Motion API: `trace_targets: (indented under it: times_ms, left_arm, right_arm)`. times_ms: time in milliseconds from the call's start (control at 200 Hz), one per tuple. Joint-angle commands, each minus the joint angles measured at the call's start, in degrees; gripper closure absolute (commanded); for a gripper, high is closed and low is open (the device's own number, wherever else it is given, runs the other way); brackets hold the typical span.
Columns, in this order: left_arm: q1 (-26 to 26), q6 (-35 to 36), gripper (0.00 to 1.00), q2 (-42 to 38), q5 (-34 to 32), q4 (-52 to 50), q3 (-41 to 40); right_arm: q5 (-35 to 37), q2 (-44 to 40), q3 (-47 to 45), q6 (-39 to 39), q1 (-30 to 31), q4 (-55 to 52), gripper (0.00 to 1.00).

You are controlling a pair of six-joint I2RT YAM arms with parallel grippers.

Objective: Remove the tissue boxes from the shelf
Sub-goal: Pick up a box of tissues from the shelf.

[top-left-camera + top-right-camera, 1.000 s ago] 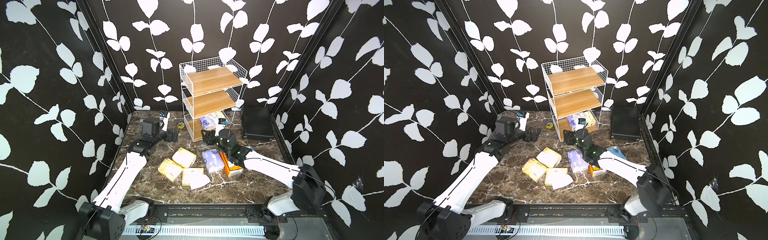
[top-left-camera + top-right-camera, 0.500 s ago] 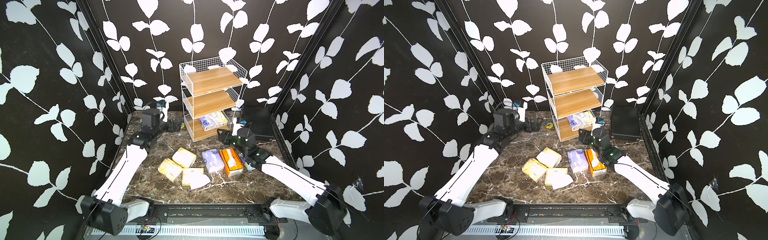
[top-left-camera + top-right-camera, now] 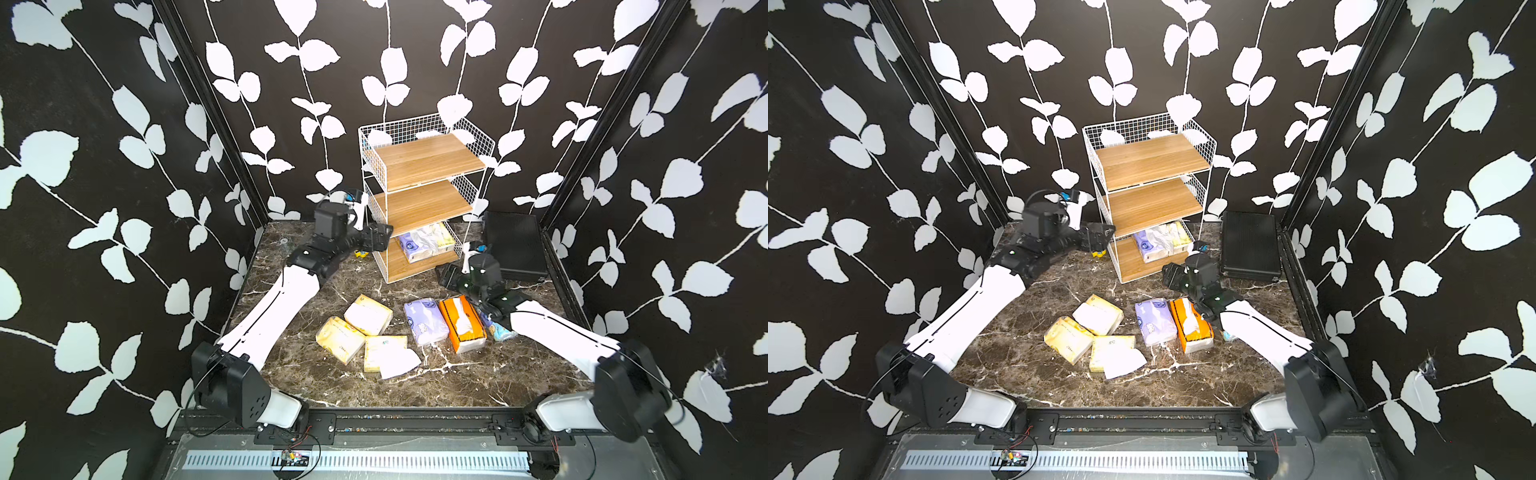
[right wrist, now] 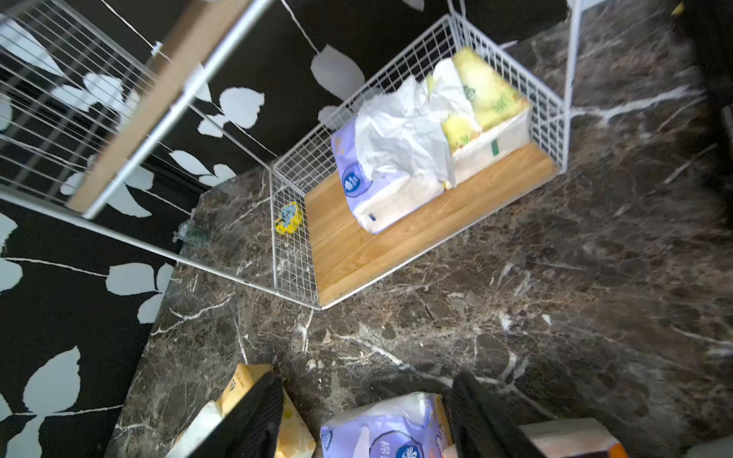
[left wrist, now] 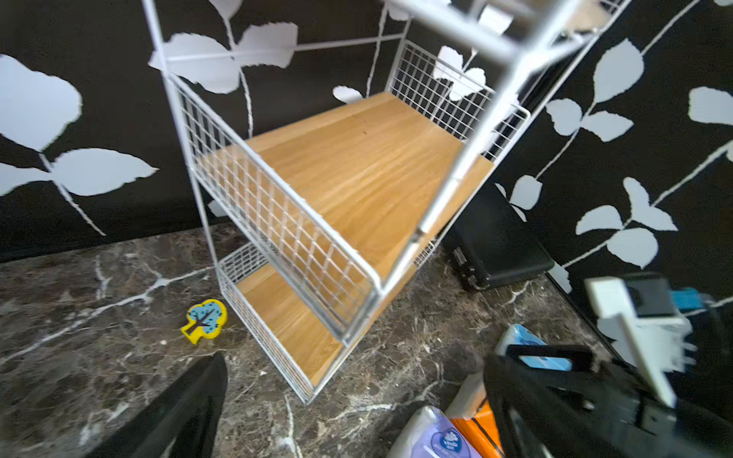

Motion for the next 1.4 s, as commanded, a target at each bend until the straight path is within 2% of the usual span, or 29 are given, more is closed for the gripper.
trace_targets:
  times_ms: [0,80,185,320,475,600,905,1025,1396]
  left_arm:
    - [-0.51,-2.02,0.01,1.33,0.90,7.27,0.90]
    - [-0.53,-2.03,0.01,2.24,-0.84,8.93,0.69]
    - [-0.44,-1.84,0.01,3.76,-7.25,9.60,1.06]
    - [-0.44,-3.20,0.01,7.99,-10.16,11.13,3.33]
    - [-0.44,-4.45,0.01,8.78,-11.93,13.74,2.02]
    - [-0.17,-2.33,0.01,8.01,-13.89,11.88,1.74]
    - [1.58,-0.46,0.01,8.47,-11.15,10.47,1.41]
    - [1.58,-0.49,0.01,9.33,-10.15,10.37,1.27]
    - [1.59,0.13,0.01,10.81,-7.98,9.85,1.64]
  right_arm:
    - [-2.44,3.06,5.79,1.11,-0.05,4.21,0.32]
    - [-2.63,6.29,7.92,1.03,-0.08,4.90,0.32]
    - [-2.30,11.27,10.86,1.24,-0.09,6.12,0.32]
    - [-2.71,18.00,15.79,3.23,-0.65,8.79,0.32]
    - [2.33,23.68,19.47,8.45,-1.72,11.37,0.34]
    - [5.82,28.25,22.10,12.33,-2.07,12.24,0.35]
    - [7.85,37.94,30.78,15.97,-1.49,13.88,0.35]
    - [10.07,40.35,34.39,16.01,-0.80,10.15,0.33]
    - [13.95,46.79,38.45,17.70,1.61,9.09,0.33]
